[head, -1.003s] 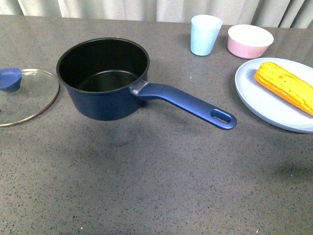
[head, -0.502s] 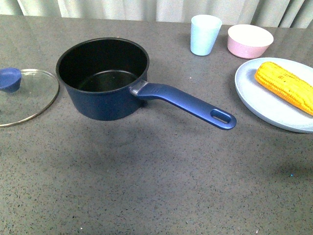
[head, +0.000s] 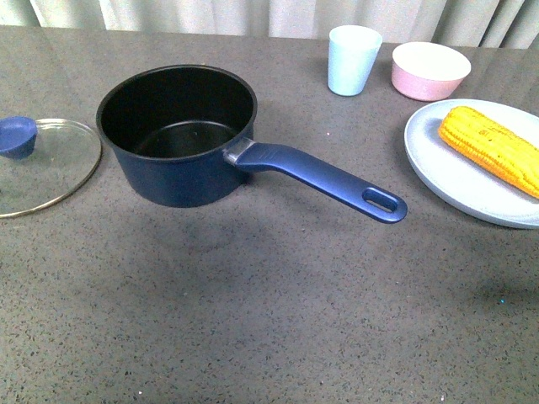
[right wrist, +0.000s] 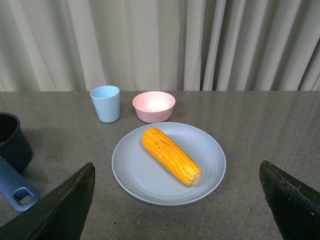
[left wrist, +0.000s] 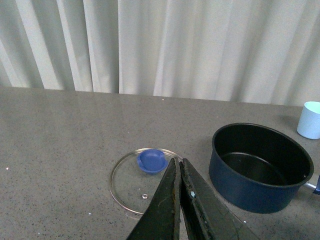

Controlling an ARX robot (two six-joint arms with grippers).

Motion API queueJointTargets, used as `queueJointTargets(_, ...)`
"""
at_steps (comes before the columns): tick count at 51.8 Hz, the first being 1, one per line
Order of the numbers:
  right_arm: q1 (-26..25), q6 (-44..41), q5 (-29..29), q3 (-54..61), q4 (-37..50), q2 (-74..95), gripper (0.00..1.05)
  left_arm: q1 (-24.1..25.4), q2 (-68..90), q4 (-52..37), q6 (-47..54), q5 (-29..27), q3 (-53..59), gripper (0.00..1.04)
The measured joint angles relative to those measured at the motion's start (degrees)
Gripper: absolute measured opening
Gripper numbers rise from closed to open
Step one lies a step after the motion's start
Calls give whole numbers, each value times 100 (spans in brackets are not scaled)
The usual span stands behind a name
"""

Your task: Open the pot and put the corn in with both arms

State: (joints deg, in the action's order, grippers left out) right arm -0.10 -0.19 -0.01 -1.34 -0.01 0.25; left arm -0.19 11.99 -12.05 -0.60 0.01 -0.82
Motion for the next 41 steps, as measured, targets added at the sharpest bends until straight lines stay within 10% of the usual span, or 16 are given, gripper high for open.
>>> queueJointTargets(20,2,0,2,0,0,2,96,2,-1113,1207,0,2,0,2)
queueJointTargets(41,0,0,2,0,0,2,96,2,-1115,1207,0,0,0,65)
